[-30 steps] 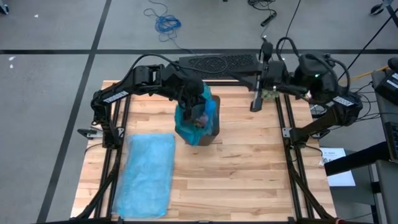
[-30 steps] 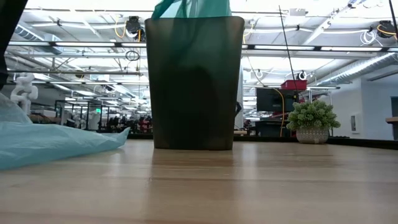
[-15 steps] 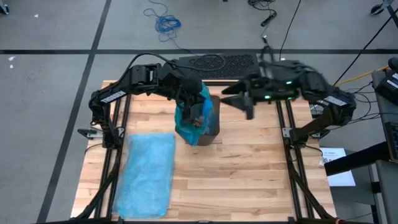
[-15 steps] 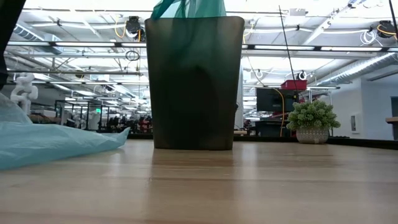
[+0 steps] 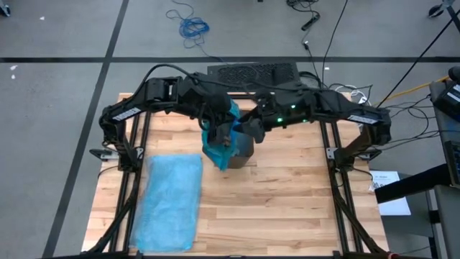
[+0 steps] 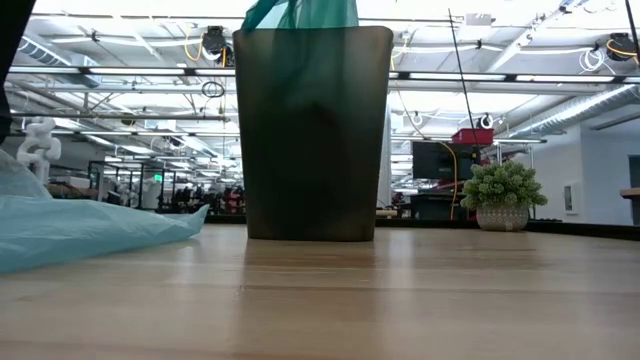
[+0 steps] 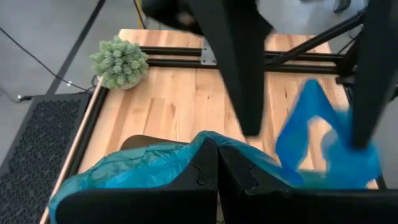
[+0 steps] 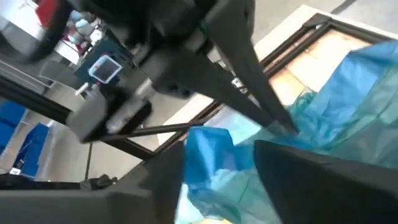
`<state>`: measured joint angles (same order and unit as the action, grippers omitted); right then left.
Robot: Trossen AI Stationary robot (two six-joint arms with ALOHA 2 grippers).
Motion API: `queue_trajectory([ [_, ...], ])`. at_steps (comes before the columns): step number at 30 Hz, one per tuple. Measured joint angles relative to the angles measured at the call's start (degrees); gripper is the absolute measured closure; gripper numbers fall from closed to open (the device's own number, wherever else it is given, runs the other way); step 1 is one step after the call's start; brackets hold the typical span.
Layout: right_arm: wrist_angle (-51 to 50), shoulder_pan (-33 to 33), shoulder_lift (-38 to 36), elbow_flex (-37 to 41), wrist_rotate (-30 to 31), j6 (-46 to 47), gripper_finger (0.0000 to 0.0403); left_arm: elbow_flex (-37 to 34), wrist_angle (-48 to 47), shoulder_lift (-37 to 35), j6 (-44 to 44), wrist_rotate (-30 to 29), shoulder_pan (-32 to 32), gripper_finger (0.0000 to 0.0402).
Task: Place trash/remove bag and relplace
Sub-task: Remove the trash bag from the trash bin
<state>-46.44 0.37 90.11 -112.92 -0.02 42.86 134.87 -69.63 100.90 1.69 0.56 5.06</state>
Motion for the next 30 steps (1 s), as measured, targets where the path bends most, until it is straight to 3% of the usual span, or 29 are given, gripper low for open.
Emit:
queue_trajectory([
  [4,1.7,0.9,0.6,0.1,0.0,-2.6,0.0353,0.0,0.1,-0.4,-0.7,-1.1,0.0,0.0401],
  [6,2.9,1.6,0.6,0.1,1.5,-5.1,0.0387,0.0,0.1,-0.5,-1.4,-1.1,0.0,0.0402],
  [14,9.0,2.9,-0.6,-2.0,3.4,-10.9,0.0402,-0.3,0.0,-0.6,-2.9,-1.1,-1.6,0.0402],
  [24,6.8,5.2,-0.7,-10.0,6.4,-17.3,0.0403,-0.6,-0.6,0.6,-5.1,-2.9,-2.6,0.0402],
  [30,1.4,7.0,-0.6,-13.9,10.7,-19.6,0.0403,-5.1,-0.4,0.8,-5.9,-3.1,-3.0,0.0402],
])
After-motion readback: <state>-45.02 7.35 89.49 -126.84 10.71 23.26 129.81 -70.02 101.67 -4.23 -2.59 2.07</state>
